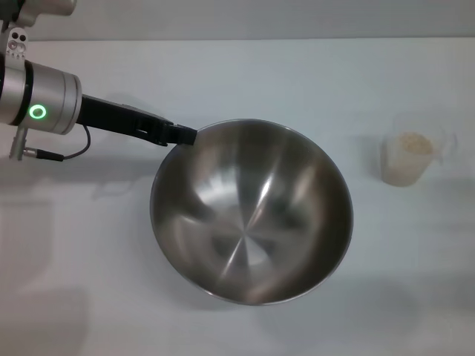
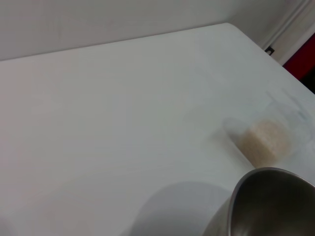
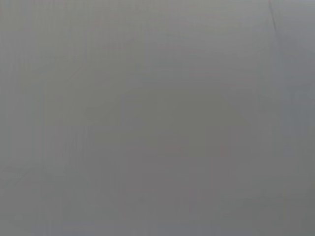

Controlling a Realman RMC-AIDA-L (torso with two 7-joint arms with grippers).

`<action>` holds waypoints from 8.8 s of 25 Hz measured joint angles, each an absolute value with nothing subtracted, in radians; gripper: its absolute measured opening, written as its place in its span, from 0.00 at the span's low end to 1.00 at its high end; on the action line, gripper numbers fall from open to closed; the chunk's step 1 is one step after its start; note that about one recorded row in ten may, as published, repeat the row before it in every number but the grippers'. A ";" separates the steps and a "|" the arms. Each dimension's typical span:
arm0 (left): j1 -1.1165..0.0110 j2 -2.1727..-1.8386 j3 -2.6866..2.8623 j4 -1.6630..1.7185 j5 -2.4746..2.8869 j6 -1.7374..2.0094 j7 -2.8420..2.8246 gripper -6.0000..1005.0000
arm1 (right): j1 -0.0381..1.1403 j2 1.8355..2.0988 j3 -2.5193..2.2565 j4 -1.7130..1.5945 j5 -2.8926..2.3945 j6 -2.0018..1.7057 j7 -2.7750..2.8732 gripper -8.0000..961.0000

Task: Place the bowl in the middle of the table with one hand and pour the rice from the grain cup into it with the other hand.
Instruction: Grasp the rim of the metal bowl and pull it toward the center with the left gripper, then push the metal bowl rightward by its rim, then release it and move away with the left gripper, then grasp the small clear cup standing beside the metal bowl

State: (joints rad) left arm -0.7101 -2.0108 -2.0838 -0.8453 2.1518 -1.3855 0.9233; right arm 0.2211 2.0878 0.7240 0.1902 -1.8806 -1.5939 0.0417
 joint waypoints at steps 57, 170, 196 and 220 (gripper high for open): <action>-0.660 -2.061 -2.043 -0.883 2.224 -1.318 0.998 0.69 | 0.222 2.085 0.722 0.187 -1.881 -1.584 0.038 0.86; -0.158 -2.066 -1.102 -1.309 2.067 0.776 1.355 0.86 | 0.224 2.086 0.722 0.178 -1.881 -1.606 0.038 0.86; -0.282 -2.072 -1.297 -0.254 2.686 1.361 -0.088 0.86 | 0.103 2.091 0.402 0.169 -1.882 -1.487 0.035 0.86; -0.261 -2.073 -1.290 -0.247 2.688 1.351 -0.070 0.86 | 0.208 2.088 0.384 0.170 -1.881 -1.285 0.035 0.86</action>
State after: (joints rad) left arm -0.2615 -2.0733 -1.2905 -0.2475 2.6875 1.3507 -0.0697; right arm 0.2083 2.0877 0.3843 0.1704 -1.8807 -1.2848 0.0352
